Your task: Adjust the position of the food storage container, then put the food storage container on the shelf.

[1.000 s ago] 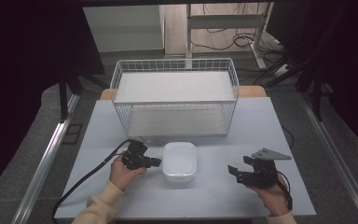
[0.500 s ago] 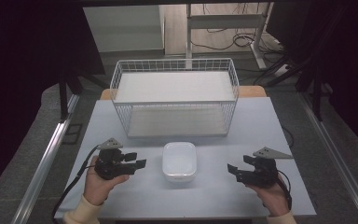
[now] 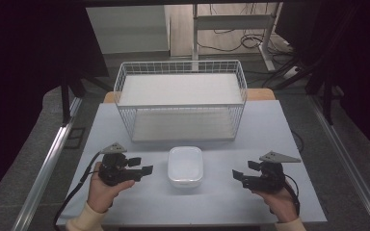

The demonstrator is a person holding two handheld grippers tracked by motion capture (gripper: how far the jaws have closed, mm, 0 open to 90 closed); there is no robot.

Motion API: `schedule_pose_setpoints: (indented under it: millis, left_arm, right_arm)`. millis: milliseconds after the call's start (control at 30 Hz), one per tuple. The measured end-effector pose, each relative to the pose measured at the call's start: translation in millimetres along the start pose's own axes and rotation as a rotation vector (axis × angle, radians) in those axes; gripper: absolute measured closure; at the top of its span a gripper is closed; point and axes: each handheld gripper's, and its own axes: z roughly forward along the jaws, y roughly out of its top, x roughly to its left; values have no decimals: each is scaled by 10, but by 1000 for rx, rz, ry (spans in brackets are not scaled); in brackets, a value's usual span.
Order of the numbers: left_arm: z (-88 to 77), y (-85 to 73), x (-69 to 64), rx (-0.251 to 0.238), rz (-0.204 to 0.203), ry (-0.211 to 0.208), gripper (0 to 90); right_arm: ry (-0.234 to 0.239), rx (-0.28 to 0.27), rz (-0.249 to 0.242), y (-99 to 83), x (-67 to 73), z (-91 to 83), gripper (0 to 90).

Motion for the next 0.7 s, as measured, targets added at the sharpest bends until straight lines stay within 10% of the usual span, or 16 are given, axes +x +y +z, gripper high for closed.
schedule_pose_setpoints:
  millis: [700]
  left_arm:
    - [255,55,55,21,-94,-86,355]
  right_arm:
    - [141,17,43,250,265,267,296]
